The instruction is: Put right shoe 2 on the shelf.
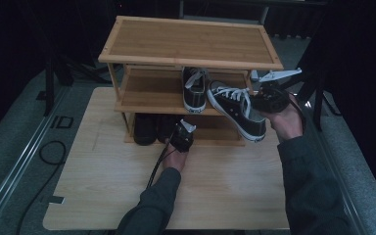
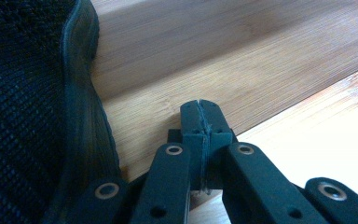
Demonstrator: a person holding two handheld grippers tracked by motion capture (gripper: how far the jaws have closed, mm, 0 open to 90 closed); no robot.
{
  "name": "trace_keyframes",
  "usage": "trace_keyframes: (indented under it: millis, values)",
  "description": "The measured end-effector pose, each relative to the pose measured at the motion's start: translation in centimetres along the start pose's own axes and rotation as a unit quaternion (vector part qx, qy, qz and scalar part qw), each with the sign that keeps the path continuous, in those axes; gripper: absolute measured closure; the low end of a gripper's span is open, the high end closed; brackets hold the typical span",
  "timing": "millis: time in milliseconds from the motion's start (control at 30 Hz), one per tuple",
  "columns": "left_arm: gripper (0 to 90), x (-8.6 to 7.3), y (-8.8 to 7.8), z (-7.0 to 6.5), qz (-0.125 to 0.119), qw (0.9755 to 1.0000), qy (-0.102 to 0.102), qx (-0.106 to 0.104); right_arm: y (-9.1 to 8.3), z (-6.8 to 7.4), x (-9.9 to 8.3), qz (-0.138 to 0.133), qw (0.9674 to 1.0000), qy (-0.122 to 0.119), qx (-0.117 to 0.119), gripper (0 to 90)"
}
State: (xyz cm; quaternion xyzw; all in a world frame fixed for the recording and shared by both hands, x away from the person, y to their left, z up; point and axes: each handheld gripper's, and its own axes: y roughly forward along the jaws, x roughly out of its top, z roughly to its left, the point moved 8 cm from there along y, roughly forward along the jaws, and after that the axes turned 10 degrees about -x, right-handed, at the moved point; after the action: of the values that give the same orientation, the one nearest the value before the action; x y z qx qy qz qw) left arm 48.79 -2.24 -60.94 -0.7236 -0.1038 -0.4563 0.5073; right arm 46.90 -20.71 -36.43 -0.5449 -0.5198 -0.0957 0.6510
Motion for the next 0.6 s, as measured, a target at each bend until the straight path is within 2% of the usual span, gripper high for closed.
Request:
trace_keyframes:
  millis: [200,400,600]
  values:
    - [89.6,0.0,0.0,0.0,0.001,1.0000,0.001,-0.001,0.4,0.2,0.5,-0.001,1.0000,0.002,-0.009,86.1]
    - [89.6,0.0,0.0,0.0,0.000,1.0000,0.001,0.000,1.2,0.0,0.9,-0.005,0.9989,0.019,-0.042,86.0]
    - [89.6,0.0,0.0,0.0,0.000,1.0000,0.001,-0.001,1.8,0.0,1.1,-0.009,0.9977,0.028,-0.061,86.0]
